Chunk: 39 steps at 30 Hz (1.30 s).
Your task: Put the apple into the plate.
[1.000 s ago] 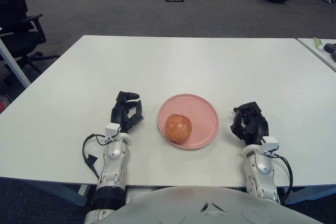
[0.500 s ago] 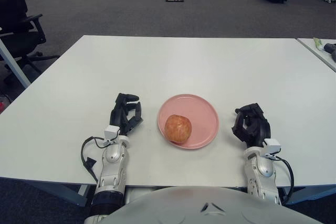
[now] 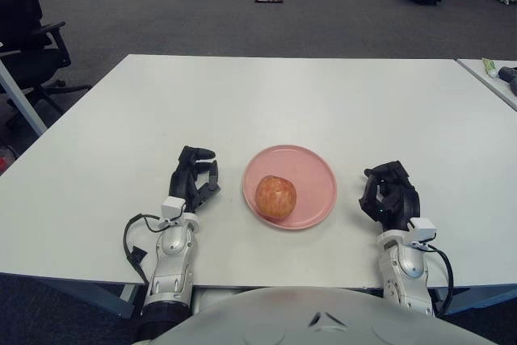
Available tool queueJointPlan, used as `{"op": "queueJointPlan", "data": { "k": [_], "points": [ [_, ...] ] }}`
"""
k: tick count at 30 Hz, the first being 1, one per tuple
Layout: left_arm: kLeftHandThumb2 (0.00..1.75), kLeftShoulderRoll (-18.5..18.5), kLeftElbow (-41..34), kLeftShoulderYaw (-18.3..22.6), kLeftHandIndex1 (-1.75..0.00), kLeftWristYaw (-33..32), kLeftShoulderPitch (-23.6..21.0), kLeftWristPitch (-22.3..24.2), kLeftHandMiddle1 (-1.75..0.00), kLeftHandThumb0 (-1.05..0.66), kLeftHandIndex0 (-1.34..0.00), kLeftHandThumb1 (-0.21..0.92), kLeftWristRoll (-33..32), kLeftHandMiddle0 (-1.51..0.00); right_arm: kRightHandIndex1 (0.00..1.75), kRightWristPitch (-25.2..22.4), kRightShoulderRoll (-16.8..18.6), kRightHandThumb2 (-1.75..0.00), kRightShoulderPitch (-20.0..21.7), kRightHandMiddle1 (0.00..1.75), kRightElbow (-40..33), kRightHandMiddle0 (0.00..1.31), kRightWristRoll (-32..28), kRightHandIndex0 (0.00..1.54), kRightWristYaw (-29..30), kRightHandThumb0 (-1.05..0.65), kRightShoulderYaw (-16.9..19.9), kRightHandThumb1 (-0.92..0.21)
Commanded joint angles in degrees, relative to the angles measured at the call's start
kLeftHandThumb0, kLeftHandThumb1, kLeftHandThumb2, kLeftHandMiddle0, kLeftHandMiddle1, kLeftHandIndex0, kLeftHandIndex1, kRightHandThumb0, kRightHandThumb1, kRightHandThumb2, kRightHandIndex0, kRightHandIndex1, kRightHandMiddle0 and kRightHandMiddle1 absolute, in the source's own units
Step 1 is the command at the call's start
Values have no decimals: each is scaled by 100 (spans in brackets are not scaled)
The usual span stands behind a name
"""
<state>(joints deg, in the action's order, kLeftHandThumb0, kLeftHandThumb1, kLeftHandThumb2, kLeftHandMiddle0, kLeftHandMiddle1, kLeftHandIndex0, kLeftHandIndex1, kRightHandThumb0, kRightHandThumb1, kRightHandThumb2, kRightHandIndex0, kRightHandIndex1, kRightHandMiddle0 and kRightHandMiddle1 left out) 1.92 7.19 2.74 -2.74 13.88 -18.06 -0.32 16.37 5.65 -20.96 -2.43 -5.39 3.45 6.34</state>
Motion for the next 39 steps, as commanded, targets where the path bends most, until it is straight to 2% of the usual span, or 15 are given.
{"op": "queueJointPlan", "data": {
  "k": [1, 14, 39],
  "points": [
    [86, 2, 62, -29, -175, 24, 134, 154, -174, -38, -34, 68, 18, -56, 133, 21, 4, -108, -7, 175, -122, 46, -49, 63, -32, -42, 0, -51],
    [87, 17, 37, -40, -175, 124, 189, 10, -173, -38, -34, 68, -113, -56, 134, 4, -12, -110, -93, 175, -210, 47, -46, 62, -50, -42, -6, -50],
    [88, 6, -177, -95, -175, 132, 276, 218, -174, -39, -35, 67, -56, -55, 134, -51, -25, -109, -178, 175, -296, 46, -68, 62, -128, -42, -2, -50]
  ]
}}
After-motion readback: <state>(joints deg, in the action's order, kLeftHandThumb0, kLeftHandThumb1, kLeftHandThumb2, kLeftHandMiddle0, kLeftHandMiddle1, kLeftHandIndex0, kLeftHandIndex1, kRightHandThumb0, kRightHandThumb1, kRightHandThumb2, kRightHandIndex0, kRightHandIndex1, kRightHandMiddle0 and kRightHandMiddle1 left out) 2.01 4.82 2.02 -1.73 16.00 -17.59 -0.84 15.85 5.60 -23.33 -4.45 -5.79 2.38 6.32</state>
